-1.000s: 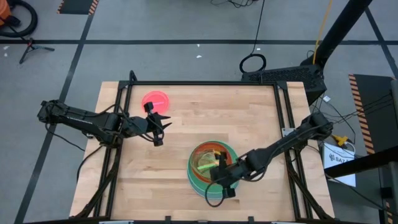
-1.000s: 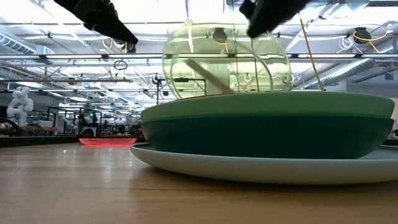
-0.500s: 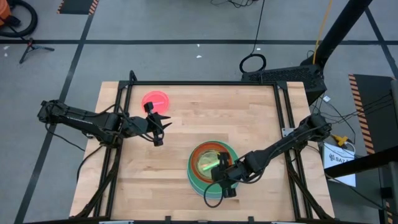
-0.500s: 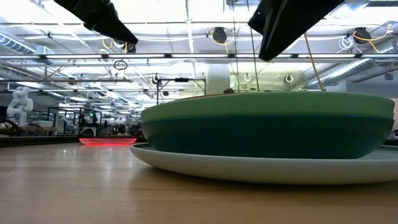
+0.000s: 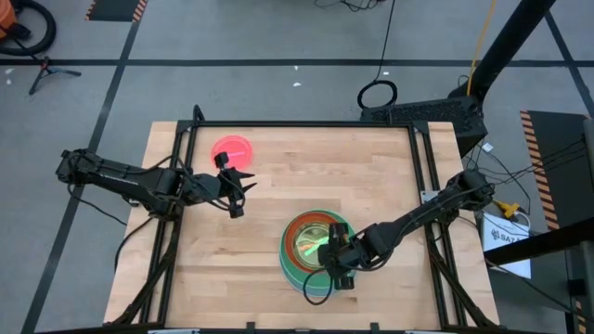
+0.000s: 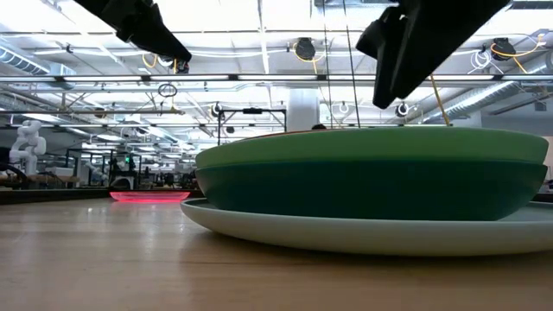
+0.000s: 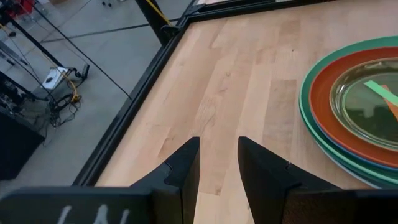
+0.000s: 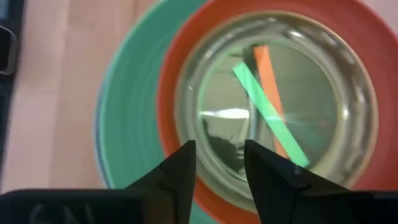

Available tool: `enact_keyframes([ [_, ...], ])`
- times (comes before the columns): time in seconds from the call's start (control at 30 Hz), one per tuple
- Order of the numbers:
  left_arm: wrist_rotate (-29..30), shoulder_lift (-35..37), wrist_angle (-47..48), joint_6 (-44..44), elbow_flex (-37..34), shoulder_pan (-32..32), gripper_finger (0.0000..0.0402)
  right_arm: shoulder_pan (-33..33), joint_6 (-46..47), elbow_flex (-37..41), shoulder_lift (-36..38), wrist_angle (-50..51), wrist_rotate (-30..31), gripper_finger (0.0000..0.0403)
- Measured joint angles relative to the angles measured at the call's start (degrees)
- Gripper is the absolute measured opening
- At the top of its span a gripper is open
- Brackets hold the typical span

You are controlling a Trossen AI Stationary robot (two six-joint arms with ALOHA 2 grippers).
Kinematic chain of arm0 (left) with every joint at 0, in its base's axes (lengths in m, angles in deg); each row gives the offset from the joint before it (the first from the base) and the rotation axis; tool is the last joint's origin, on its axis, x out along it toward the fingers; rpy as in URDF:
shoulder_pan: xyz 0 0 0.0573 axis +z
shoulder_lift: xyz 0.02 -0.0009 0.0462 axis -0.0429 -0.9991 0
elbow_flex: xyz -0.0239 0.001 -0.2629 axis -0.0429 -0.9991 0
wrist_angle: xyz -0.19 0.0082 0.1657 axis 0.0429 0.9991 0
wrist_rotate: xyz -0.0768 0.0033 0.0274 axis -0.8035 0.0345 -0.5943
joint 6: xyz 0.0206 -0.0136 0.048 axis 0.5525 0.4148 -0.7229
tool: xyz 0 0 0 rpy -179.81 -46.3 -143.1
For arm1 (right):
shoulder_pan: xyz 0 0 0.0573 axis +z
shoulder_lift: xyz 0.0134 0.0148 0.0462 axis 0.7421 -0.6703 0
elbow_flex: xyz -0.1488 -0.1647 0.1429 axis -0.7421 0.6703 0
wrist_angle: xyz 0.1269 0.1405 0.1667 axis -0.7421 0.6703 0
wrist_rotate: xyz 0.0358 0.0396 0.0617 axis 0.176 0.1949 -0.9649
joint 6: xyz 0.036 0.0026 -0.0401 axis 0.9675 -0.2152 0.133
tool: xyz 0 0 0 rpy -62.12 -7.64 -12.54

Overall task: Stack plastic plates
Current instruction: Stack the pink plate on top of the green plate

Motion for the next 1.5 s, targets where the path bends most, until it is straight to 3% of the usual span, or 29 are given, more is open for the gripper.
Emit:
enact_keyframes([
  [0.4, -0.01, 0.0, 0.28, 4.82, -0.01, 0.0, 0.0115, -0.12, -11.75, 0.37, 9.14, 3.91, 12.18, 0.0114],
  [0.6, 0.0, 0.0, 0.06, 7.58, -0.01, 0.33, 0.0115, -0.57, -21.11, 10.48, 19.93, -7.17, 16.54, 0.0114],
  [0.83, 0.0, -0.73, 0.26, 15.33, -0.01, 2.18, 0.0115, -5.0, -33.13, 30.84, 34.96, -33.92, 16.29, 0.0114],
  [0.97, 0.02, -3.16, 1.91, 21.9, -0.01, 3.45, 0.0115, -8.03, -37.79, 38.43, 42.21, -43.4, 16.2, 0.0114],
  [1.07, 0.0, -6.64, 4.46, 27.55, -0.01, 4.9, 0.0115, -9.77, -39.16, 41.05, 46.83, -45.13, 15.47, 0.0114],
  [1.27, -0.33, -13.89, 9.6, 37.6, -0.01, 11.52, 0.0115, -11.79, -41.91, 44.42, 53.19, -46.97, 5.39, 0.0114],
  [1.5, -7.52, -21.46, 11.76, 38.8, -0.03, 22.94, 0.0115, -12.49, -43.13, 45.16, 57.21, -44.37, 5.46, 0.0114],
])
